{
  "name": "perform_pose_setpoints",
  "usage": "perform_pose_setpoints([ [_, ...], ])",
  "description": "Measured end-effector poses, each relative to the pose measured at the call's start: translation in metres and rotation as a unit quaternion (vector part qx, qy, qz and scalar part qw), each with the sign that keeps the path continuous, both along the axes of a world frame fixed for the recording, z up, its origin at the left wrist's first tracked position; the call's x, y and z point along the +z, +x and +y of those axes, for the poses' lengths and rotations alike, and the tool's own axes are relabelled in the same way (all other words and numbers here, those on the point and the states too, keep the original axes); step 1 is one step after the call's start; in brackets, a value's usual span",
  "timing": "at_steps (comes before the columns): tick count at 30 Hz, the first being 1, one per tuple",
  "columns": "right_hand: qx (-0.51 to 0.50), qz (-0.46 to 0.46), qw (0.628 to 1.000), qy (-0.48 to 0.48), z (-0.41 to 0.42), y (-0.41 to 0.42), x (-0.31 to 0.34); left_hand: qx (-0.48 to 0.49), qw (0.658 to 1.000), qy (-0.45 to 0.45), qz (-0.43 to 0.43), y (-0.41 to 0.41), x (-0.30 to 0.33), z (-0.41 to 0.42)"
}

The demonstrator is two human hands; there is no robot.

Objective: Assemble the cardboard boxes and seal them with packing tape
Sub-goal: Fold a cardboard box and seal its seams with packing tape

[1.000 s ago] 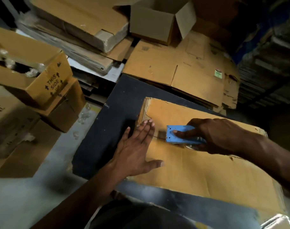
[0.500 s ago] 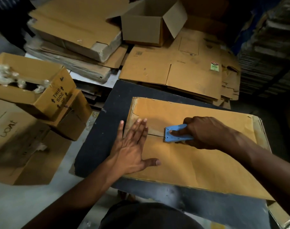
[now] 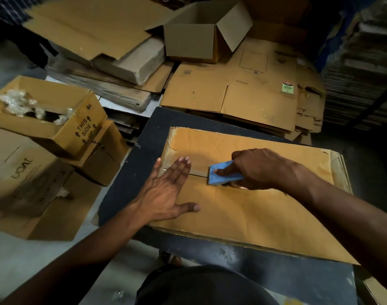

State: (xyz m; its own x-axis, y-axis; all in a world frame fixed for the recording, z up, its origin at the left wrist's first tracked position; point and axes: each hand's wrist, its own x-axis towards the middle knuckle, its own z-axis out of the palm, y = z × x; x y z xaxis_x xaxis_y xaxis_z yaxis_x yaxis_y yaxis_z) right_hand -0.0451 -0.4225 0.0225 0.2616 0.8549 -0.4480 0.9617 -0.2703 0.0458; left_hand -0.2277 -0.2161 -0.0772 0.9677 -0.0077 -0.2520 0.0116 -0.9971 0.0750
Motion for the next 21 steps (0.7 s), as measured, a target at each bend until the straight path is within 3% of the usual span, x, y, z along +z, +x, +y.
perform_pose_setpoints([
  [6, 0.013, -0.019, 1.0, -0.003, 0.001, -0.001, -0.008, -0.014, 0.999, 0.041, 0.016, 0.007, 0.003, -0.008],
  [11, 0.035, -0.048, 0.998, -0.013, 0.01, -0.009, -0.014, -0.046, 0.999, 0.011, 0.0, 0.015, -0.006, -0.024],
  [21, -0.044, -0.032, 0.996, -0.068, -0.016, -0.002, 0.0, -0.046, 0.999, 0.02, -0.004, 0.015, -0.01, -0.019],
])
